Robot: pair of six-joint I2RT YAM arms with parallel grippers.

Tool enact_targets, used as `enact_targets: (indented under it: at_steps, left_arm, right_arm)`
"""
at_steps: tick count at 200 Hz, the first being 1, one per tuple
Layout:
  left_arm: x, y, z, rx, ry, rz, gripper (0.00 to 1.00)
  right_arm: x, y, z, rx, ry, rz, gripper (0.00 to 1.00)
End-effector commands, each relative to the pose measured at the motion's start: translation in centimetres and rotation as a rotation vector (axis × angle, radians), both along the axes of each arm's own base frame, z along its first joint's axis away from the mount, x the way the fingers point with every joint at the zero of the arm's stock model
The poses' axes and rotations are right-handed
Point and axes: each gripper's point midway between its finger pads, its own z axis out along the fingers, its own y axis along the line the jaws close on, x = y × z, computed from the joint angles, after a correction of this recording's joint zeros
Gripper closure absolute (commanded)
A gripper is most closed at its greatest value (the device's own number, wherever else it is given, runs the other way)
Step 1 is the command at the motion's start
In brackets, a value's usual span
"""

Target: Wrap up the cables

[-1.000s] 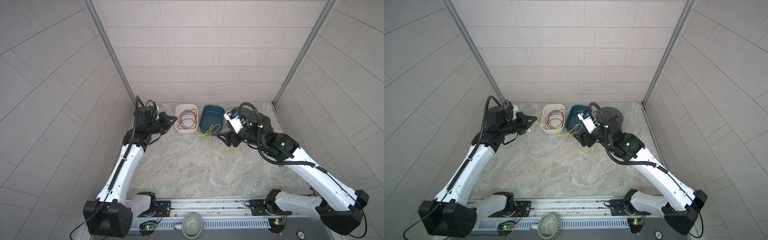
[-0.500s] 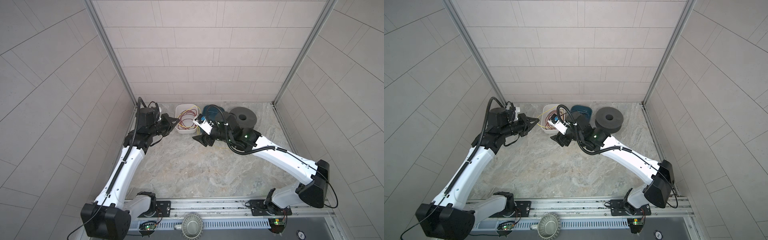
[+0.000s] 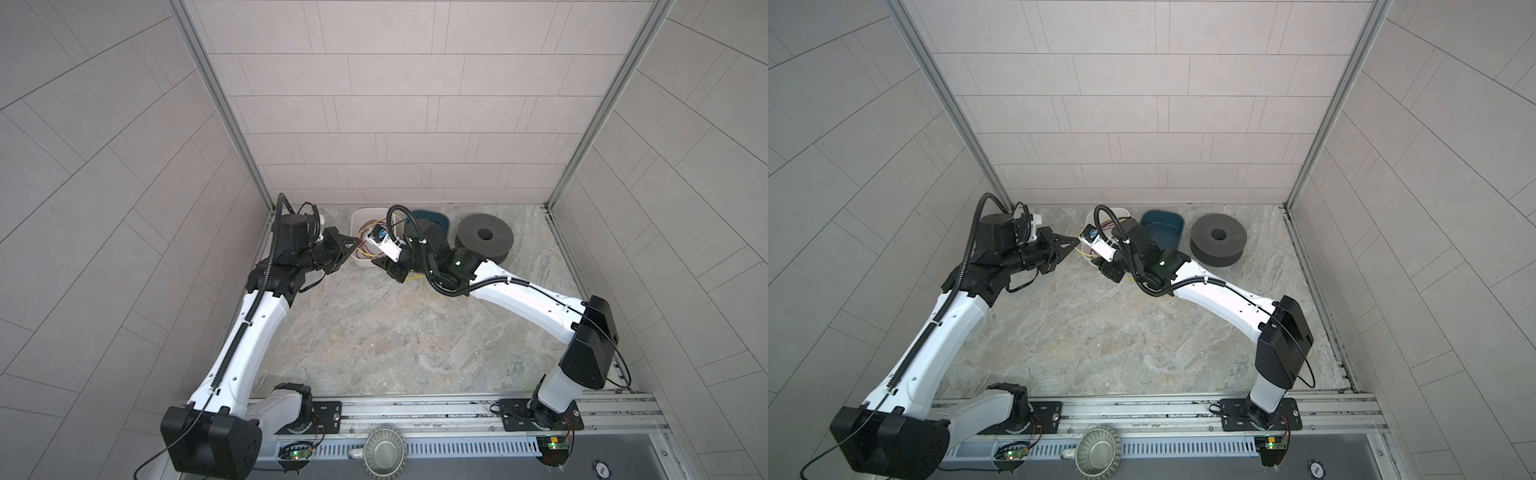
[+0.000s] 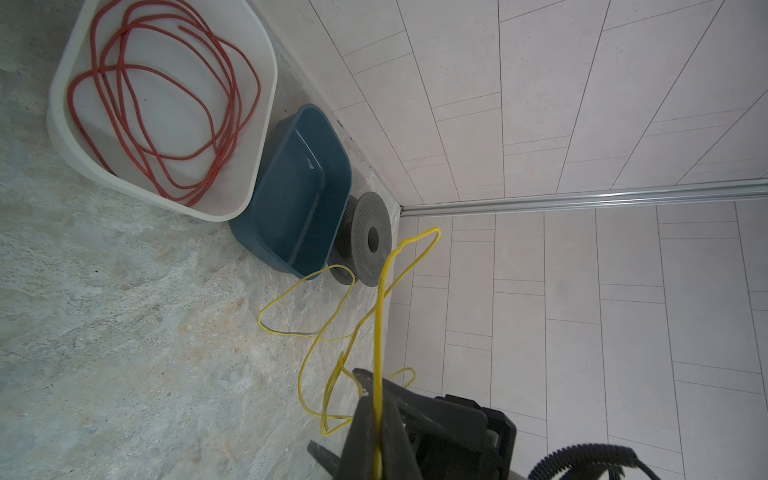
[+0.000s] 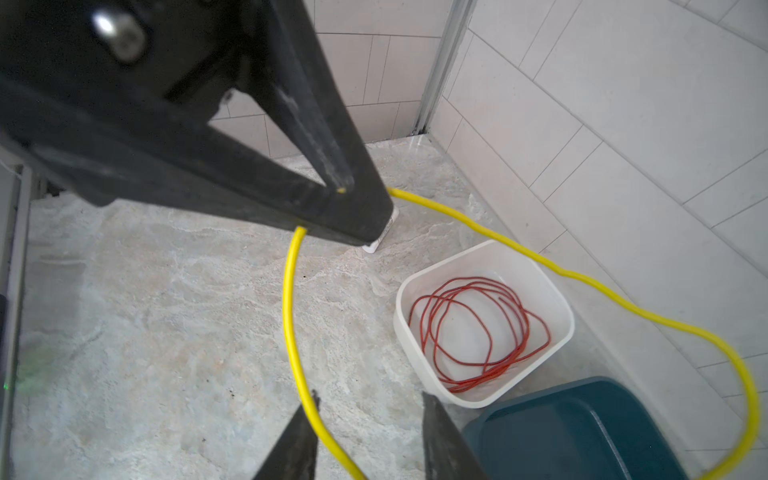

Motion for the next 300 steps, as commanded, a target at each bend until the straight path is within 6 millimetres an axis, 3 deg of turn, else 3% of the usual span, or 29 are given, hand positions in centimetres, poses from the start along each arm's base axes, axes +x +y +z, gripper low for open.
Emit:
enact_targets:
  at_steps: [1, 16, 26, 60, 79, 114, 155, 193, 242, 300]
  left_arm:
    - [-0.1, -0.2, 1.3, 0.016, -0.041, -0.02, 1.0]
    - [0.1, -0.1, 1.2, 0.024, -0.045, -0.015, 1.0]
    - [0.3, 0.0, 1.2, 0.026, -0.049, -0.011, 0.91]
    - [0.5, -0.2, 2.2, 0.021, -0.095, -0.024, 0.39]
    - [0.1, 0.0, 2.8, 0.039, -0.134, -0.021, 0.27]
    - [-0.6, 0.1, 4.7, 0.02, -0.298, -0.012, 0.31]
    - [-1.0, -1.8, 3.8, 0.019, -0.36, -0.086, 0.55]
    - [-0.8, -4.5, 2.6, 0.087, -0.41, -0.135, 0.56]
    - [-0.1, -5.9, 1.6, 0.17, -0.471, -0.143, 0.56]
    - [-0.8, -7.7, 0.4, 0.249, -0.527, -0.197, 0.59]
  right_arm:
    - [-0.1, 0.2, 1.9, 0.033, -0.039, 0.006, 0.78]
    - [-0.3, 0.1, 2.2, 0.043, -0.041, 0.003, 0.92]
    - [-0.3, -0.1, 2.4, 0.047, -0.043, -0.002, 1.0]
    - [0.1, -0.9, 3.6, 0.078, -0.047, -0.054, 1.0]
    - [0.8, -1.6, 4.9, 0.158, -0.016, -0.089, 1.0]
    - [1.9, -3.1, 7.1, 0.262, 0.034, -0.157, 1.0]
    - [2.0, -3.5, 8.8, 0.339, 0.087, -0.178, 1.0]
    - [1.7, -3.1, 9.5, 0.37, 0.119, -0.161, 1.0]
    - [1.2, -2.6, 9.2, 0.39, 0.155, -0.132, 1.0]
    - [1.2, -2.2, 9.3, 0.408, 0.18, -0.123, 1.0]
